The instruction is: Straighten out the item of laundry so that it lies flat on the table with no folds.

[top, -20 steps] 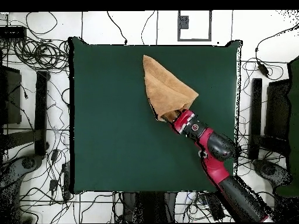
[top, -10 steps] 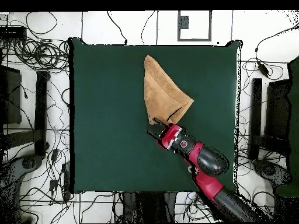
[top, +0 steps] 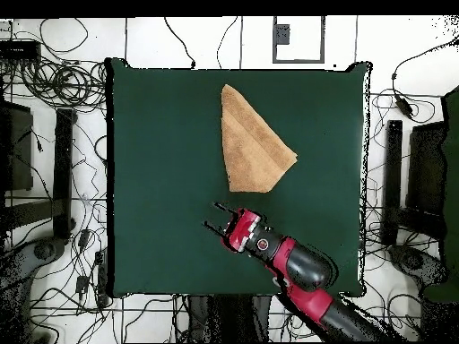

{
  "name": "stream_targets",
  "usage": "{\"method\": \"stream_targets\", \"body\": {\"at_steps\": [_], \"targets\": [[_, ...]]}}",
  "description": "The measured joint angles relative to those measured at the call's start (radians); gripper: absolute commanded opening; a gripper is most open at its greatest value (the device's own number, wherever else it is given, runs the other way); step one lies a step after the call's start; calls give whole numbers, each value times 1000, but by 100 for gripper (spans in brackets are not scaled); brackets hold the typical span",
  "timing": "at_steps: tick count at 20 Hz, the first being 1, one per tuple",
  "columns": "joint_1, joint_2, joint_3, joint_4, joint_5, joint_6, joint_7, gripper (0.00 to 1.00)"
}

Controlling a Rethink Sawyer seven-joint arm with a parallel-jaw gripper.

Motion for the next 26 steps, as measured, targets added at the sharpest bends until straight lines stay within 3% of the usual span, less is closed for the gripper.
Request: {"method": "stream_targets", "body": {"at_steps": [6,9,11,14,15,17,18,22,26], "targets": [[29,-45,-15,62,-44,-67,0,100],[134,-144,-109,60,-96,-81,0,100],[293,-243,-252,35,-159,-98,0,100],[439,-303,-378,6,-209,-124,0,100],[588,-348,-503,-24,-244,-161,0,100],[711,-373,-606,-47,-252,-198,0,100],[823,-387,-701,-67,-243,-238,0,100],[1087,-454,-840,-55,-179,-343,0,100],[1464,-460,-1048,-53,-12,-483,0,100]]}}
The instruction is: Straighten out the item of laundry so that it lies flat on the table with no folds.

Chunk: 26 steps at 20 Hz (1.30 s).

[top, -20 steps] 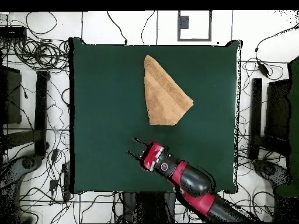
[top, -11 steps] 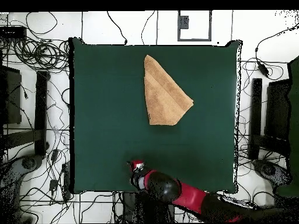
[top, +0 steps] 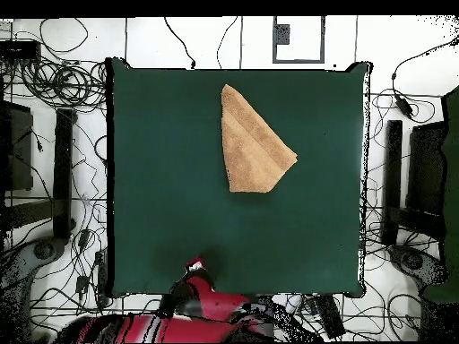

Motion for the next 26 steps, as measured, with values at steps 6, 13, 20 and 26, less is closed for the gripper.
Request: {"method": "stream_targets", "body": {"at_steps": [6,13,20,26], "targets": [[228,77,-192,-12,165,-97,0,100],[465,294,-529,-54,417,-204,-8,100],[559,433,-700,-93,477,-297,-8,100],[462,412,-709,-154,247,-488,-7,100]]}}
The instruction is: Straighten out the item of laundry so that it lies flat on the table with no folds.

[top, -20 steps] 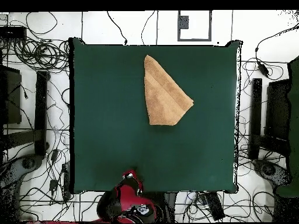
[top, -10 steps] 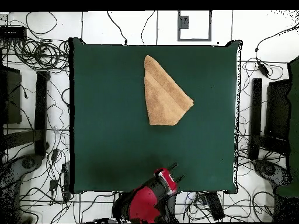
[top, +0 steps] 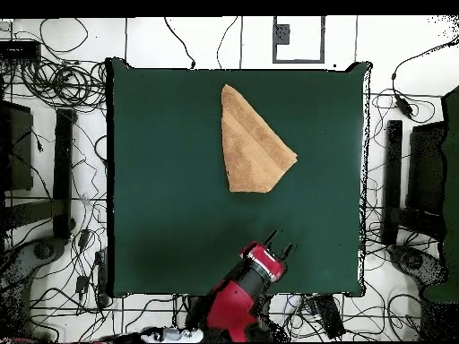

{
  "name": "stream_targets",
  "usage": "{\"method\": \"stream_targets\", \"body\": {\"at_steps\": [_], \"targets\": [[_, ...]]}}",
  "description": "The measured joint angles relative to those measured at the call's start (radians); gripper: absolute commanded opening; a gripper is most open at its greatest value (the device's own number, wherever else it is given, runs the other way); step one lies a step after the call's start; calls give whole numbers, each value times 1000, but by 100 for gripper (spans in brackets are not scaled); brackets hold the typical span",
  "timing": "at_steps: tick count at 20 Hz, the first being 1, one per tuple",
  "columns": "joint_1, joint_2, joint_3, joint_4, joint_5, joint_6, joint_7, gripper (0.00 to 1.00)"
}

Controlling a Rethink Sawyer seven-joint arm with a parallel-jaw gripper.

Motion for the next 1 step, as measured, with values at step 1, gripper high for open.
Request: {"method": "stream_targets", "body": {"at_steps": [1], "targets": [[-27,-10,10,-13,-52,-22,1,100]]}}
